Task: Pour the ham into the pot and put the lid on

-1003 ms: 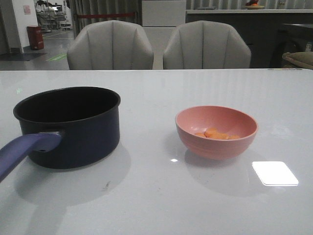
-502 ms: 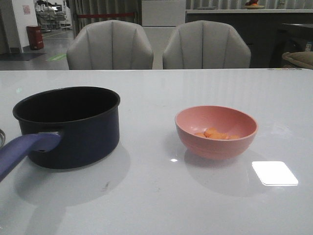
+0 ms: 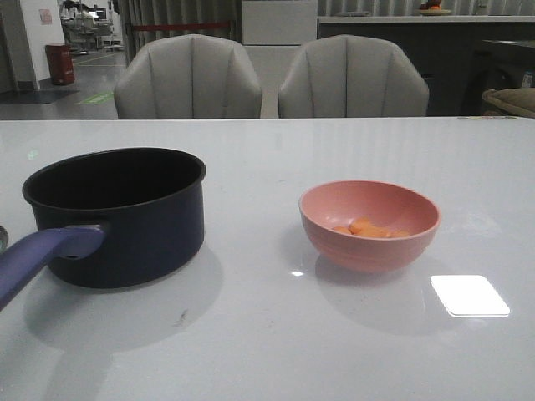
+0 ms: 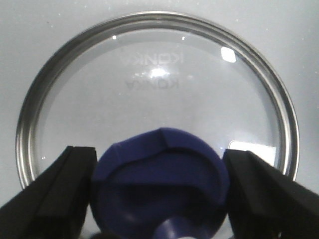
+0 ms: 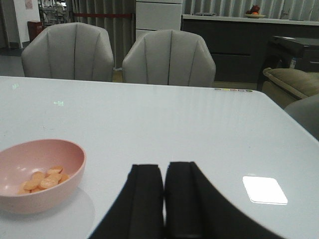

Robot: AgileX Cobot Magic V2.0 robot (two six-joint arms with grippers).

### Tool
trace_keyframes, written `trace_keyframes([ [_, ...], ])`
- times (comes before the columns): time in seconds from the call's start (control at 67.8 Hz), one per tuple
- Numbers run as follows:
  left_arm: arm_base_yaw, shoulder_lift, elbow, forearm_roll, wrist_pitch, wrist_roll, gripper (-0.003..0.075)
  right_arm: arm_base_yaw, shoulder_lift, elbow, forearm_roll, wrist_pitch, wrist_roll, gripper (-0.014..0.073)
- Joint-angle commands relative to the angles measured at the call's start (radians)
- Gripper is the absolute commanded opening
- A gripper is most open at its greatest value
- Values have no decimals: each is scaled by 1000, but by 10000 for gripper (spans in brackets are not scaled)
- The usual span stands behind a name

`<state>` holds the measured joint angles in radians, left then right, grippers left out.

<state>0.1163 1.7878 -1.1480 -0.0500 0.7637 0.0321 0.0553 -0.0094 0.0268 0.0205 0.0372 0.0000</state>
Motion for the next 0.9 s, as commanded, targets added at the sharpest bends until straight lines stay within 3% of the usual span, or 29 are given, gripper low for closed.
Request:
trace_keyframes([
  [0.0, -3, -76, -26, -2, -23, 1, 520, -7, -21, -5, -15, -85, 0, 186],
  [0.546, -176, -406, -18, 17, -30, 4, 519, -7, -21, -5, -15, -85, 0, 186],
  [0.885, -311, -824, 186, 25, -233, 4, 518, -7, -21, -5, -15, -85, 0, 186],
])
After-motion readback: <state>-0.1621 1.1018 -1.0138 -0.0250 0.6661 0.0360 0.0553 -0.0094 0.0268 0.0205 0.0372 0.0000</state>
